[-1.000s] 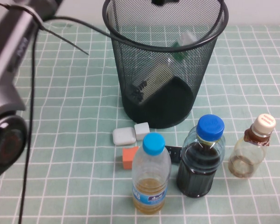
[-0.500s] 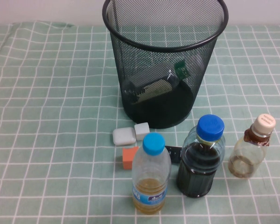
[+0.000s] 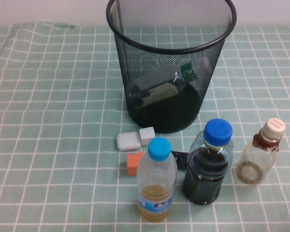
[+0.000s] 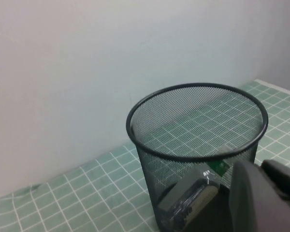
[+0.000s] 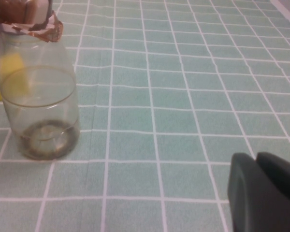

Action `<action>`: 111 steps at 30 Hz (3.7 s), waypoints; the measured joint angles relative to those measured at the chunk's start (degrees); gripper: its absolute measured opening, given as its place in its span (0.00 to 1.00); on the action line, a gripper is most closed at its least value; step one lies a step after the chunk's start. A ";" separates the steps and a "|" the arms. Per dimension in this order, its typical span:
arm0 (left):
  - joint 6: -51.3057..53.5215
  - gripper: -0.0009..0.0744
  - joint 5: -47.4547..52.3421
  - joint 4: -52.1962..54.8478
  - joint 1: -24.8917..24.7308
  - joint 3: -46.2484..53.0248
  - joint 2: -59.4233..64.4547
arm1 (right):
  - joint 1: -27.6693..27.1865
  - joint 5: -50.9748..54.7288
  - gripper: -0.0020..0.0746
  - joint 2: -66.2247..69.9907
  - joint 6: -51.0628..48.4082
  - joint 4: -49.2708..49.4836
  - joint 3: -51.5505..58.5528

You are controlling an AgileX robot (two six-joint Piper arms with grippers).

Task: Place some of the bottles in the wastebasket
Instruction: Pick up a bottle from the table with right arm

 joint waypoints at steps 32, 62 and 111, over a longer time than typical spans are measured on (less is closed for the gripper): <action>-3.35 0.01 -53.45 -0.24 5.70 71.96 -28.98 | 0.00 0.00 0.02 0.00 0.00 -0.04 0.00; -6.52 0.01 -22.04 2.28 23.90 72.20 -42.35 | 0.00 0.00 0.02 0.07 0.00 0.01 0.00; -6.52 0.01 -22.04 2.31 23.90 72.20 -42.35 | 0.26 10.22 0.02 38.86 -4.70 19.85 -36.91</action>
